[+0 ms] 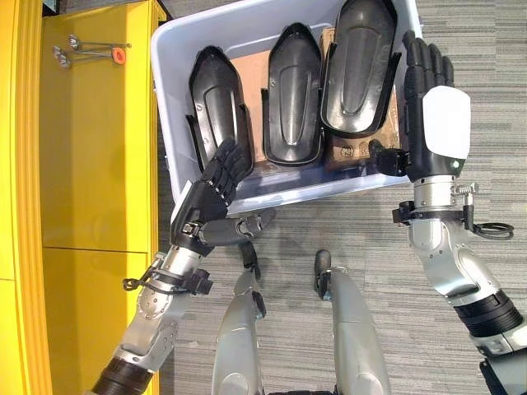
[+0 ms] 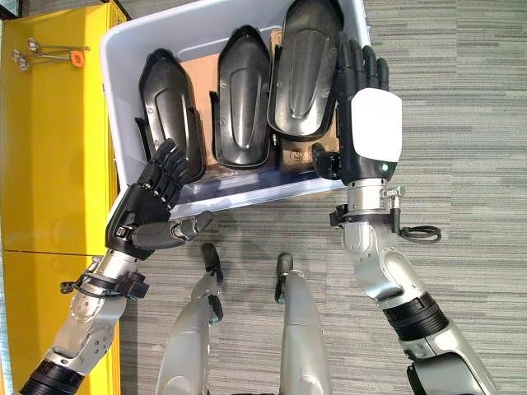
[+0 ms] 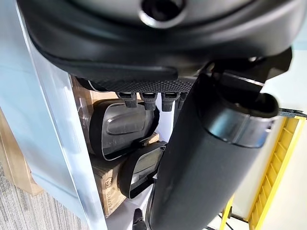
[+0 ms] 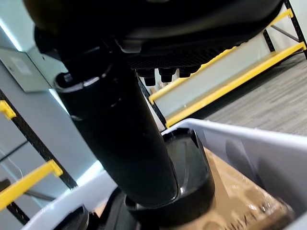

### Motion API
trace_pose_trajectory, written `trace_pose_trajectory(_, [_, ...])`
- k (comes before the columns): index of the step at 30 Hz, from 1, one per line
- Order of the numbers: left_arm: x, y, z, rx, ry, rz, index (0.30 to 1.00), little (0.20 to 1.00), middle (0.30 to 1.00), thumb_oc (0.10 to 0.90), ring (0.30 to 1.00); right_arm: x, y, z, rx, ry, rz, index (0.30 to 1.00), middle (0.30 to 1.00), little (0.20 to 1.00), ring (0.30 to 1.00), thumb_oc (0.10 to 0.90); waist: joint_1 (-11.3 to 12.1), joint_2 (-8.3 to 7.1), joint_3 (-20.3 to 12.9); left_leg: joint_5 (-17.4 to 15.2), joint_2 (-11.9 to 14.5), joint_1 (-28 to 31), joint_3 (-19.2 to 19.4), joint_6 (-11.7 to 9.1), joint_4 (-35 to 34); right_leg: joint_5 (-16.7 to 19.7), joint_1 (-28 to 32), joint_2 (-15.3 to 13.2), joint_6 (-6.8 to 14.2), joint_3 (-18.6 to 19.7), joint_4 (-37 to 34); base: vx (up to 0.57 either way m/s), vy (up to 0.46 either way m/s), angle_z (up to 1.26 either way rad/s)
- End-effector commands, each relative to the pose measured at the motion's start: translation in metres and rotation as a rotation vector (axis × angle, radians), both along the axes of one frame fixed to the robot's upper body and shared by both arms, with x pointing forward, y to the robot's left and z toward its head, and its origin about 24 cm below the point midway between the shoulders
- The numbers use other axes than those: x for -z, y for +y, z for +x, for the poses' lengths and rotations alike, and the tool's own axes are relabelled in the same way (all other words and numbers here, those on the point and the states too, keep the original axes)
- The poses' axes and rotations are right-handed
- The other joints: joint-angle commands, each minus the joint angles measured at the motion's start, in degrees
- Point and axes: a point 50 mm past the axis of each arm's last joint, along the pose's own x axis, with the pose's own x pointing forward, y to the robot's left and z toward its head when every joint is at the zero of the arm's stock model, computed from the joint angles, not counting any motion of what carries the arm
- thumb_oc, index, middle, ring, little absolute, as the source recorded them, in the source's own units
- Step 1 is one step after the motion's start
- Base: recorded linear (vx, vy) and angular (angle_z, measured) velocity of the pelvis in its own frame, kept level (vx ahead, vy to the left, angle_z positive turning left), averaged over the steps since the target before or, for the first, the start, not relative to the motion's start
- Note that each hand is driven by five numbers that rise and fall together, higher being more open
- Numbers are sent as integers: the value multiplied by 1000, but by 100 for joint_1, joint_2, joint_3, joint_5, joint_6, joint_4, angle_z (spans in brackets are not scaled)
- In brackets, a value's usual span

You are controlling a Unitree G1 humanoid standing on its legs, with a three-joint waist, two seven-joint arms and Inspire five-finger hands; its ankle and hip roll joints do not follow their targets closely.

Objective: Move parts from the plastic box to the shelf.

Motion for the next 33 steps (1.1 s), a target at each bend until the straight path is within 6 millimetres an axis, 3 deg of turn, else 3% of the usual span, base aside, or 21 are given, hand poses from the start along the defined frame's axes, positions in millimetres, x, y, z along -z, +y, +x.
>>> trace_pose_trajectory(1, [-34,-11,-7,57,-209,-31,1000,1000,1000,900,1000,-56,9,-4,-10,-254,-87,1000,1000,1000,1000,900,6,47,-75,-490,472,367,-350,-139,134,-65,415,126,259,213,-465,-5,-9,5])
trace_pose_trajectory(11, [-32,-15,-4,95,-174,-90,1000,1000,1000,900,1000,-55,31,8,-34,-210,-101,1000,1000,1000,1000,900,172,107,-75,-485,400,220,-404,-101,172,-26,309,64,250,144,-448,-1,-2,1])
trace_pose_trajectory(24, [-29,-18,-6,123,-165,-84,1000,1000,1000,900,1000,-59,36,17,2,-167,-51,1000,1000,1000,1000,900,283,177,-75,-467,361,188,-430,-93,155,-32,262,29,239,138,-403,6,1,1])
trace_pose_trajectory(30, [-29,-19,-6,128,-166,-79,1000,1000,1000,900,1000,-48,31,26,62,-117,-46,1000,1000,1000,1000,900,319,226,-75,-474,315,115,-441,-78,198,-64,202,-7,237,133,-321,0,0,0])
trace_pose_trajectory(33, [-29,-20,-5,139,-163,-83,1000,1000,1000,900,1000,-38,16,43,150,-43,-17,1000,1000,1000,1000,900,400,363,-75,-501,259,-43,-424,-66,258,-109,50,-75,228,84,-199,12,5,3])
